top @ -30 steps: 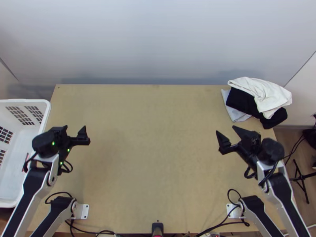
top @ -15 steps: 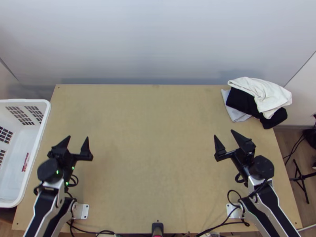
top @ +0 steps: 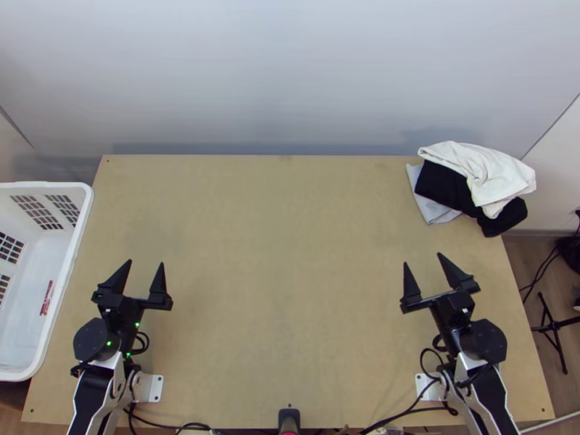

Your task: Fold the t-shirt

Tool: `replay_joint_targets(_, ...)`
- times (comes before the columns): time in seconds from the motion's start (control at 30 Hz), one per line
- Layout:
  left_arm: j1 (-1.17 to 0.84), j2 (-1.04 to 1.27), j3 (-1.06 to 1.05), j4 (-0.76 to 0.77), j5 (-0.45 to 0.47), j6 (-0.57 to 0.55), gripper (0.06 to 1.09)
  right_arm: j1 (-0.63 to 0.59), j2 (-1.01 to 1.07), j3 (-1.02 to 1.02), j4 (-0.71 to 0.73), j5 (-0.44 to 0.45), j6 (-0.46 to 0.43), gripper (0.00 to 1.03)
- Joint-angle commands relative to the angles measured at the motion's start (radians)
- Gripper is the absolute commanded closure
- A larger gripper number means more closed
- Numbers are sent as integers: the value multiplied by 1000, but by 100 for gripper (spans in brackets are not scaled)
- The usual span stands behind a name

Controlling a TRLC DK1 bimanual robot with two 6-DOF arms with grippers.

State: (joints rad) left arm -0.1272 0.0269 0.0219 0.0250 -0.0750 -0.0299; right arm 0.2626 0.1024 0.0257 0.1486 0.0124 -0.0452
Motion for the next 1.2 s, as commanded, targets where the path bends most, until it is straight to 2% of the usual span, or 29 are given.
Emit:
replay_joint_targets(0.0,1,-28,-20,-11,0,-4,10,-23,-104,-23,-63,32,16,4)
replay_joint_targets(0.13,0,-28,-19,-13,7,-5,10,-36,-99,-20,-144,27,93,4)
replay_joint_targets(0.3,11,-27,-19,-19,21,-5,10,-195,-101,-20,-150,27,44,4)
replay_joint_targets(0.47,15,-27,-19,-17,21,-5,10,-358,-102,-20,-150,27,44,4)
replay_joint_targets(1.17,15,-27,-19,-17,21,-5,10,-362,-102,-20,-150,27,44,4)
